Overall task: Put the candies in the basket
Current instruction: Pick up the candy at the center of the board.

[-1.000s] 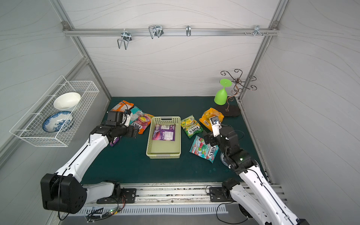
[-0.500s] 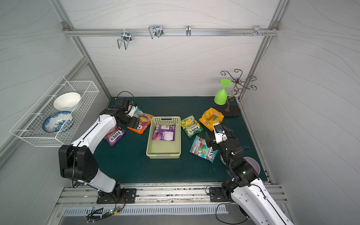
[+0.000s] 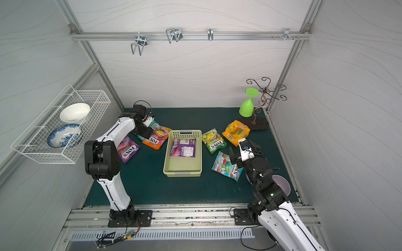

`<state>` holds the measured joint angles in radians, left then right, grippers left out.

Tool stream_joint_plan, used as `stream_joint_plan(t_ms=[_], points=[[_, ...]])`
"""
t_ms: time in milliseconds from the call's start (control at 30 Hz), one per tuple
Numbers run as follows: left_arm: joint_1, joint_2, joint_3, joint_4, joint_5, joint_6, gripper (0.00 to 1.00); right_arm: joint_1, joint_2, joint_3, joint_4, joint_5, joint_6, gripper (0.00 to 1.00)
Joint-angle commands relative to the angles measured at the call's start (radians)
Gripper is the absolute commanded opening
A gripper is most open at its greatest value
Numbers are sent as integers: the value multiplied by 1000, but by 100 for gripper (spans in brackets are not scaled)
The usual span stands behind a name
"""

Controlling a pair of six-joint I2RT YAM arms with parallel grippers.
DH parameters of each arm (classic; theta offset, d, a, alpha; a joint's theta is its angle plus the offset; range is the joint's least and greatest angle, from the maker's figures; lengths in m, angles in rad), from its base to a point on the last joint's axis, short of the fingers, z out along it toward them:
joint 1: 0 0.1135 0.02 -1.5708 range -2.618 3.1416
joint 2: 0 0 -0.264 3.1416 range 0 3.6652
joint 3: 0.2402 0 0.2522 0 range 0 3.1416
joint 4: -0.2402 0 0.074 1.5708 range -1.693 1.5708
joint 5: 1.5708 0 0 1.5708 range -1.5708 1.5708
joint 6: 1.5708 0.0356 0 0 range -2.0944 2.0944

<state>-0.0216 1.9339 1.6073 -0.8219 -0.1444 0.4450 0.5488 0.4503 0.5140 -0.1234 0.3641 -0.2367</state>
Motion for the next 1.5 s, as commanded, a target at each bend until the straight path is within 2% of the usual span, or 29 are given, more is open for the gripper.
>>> stream_joint_plan(t_ms=[0,133,267,800,900,1233,1300,1467], points=[[6,51,87,10,-8,41,67,1,1,-11,49,3,-13,99],[6,117,129,29,-19,64,63,1,-5,-12,46,-12,-9,99],[7,172,178,10,-22,68,55,-3,5,-16,55,-11,-15,99],[8,271,191,73,-50,93,52,-6,-7,-23,55,-29,-13,99],[8,283,196,98,-64,103,45,-5,-22,-30,56,-28,-12,99],[22,340,230,132,-106,151,35,-7,-8,-34,62,-20,-16,99],[23,343,230,135,-101,158,30,-10,1,-27,57,-30,-15,99],[23,335,230,136,-113,154,0,-9,-8,-34,63,-26,-15,99]])
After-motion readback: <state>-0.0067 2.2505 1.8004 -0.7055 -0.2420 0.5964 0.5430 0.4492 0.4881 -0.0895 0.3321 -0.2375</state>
